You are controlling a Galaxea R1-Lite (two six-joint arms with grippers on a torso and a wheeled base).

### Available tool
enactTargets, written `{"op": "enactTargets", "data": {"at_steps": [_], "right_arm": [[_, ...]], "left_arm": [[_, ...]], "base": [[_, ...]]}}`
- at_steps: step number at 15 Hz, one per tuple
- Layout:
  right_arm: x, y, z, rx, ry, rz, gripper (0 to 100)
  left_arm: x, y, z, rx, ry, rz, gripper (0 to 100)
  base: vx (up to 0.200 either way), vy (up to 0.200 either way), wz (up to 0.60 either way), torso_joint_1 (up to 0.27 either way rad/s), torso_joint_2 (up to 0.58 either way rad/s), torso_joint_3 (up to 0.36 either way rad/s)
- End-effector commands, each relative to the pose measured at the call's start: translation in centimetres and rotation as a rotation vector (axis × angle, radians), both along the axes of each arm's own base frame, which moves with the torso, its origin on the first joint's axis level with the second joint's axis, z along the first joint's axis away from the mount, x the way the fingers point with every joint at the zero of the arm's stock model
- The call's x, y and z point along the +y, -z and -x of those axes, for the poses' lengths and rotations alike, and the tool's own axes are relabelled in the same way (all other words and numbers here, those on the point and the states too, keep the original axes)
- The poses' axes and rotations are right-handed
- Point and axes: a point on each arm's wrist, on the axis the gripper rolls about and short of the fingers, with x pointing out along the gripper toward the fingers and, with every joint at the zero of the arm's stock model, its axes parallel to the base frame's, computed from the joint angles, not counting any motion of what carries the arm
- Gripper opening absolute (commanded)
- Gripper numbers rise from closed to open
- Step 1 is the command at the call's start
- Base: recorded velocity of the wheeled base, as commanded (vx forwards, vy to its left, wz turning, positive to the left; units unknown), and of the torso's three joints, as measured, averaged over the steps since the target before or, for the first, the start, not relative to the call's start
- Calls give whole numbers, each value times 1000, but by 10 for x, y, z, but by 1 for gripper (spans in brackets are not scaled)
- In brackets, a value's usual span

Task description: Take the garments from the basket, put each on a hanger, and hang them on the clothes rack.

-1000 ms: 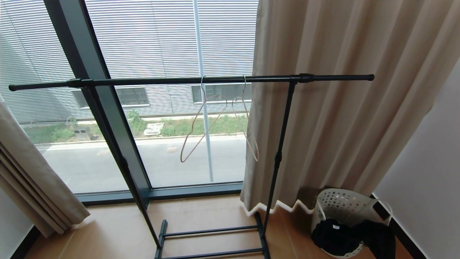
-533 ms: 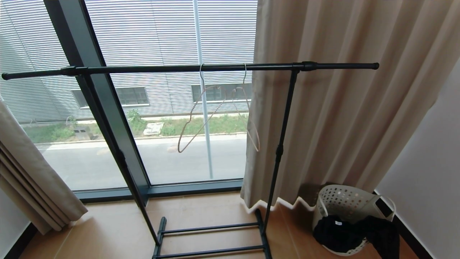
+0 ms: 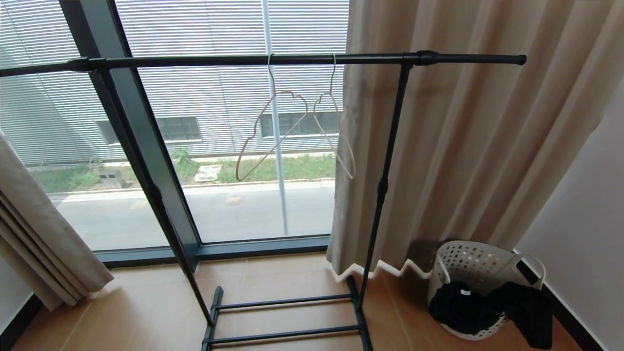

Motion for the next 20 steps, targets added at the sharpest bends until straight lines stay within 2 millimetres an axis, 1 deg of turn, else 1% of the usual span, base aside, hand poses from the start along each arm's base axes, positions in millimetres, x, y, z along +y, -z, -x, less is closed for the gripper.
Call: {"op": "enactTargets", "data": {"at_steps": [1,8,10,17,20], "right_arm": [[0,0,0,1,-1,2,100],[0,0,0,2,2,-1,100],[0,0,0,2,2,-1,100],[0,0,0,2,2,-1,100],[0,0,0,2,2,-1,100]], "left_arm": [[0,0,0,-1,0,0,100],[0,0,0,-1,0,0,100],[0,0,0,-1,0,-1,100],[0,0,0,-1,0,-1,100],[0,0,0,-1,0,0,100]], "base": [[0,0,0,-212,549,334],[0,0,0,-182,512,327],[0,0,0,-102,327,227],[0,0,0,-9,31,18],[0,-200,0,-1,1,4]]}}
